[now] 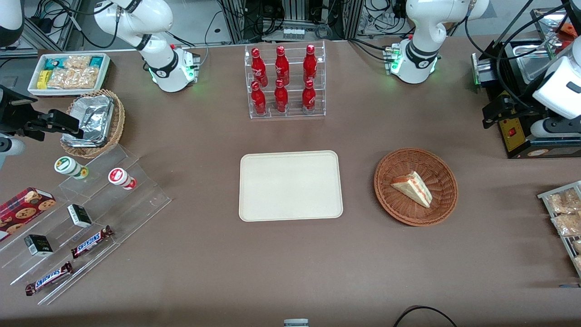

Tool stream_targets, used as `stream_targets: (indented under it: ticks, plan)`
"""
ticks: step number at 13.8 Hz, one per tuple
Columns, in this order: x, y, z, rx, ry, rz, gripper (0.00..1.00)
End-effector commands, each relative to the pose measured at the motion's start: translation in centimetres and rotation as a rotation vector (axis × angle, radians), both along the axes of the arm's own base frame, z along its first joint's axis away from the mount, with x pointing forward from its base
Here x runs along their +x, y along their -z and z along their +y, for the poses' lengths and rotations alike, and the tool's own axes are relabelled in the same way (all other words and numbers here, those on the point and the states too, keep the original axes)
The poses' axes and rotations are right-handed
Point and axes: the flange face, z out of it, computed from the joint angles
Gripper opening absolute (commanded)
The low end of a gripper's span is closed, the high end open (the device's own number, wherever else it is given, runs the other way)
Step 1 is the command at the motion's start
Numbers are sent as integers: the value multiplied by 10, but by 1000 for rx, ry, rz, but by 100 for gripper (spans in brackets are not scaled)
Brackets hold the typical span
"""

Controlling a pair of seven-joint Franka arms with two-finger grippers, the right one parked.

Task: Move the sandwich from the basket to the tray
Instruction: 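Lower the open left gripper over the sandwich in the wicker basket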

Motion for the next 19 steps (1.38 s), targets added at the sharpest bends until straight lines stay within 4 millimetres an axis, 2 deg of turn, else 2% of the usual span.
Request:
stream_targets:
  ticks: [1,3,5,7,10,12,13,14,15,19]
  plan:
    - [-6,3,-2,18,-11,20,100]
    - [-2,11,-5,18,-9,29,100]
    - [4,44,-17,34,14,70,100]
    - [4,87,-20,41,-11,67,100]
    - [3,142,-38,47,-167,15,100]
    - [-6,183,-44,37,-292,-25,100]
    - [-10,204,-48,26,-392,-56,100]
    - [-13,222,-60,13,-490,-88,100]
    - [-15,234,-71,-2,-566,-114,100]
    - [-14,282,-75,-11,-738,-101,100]
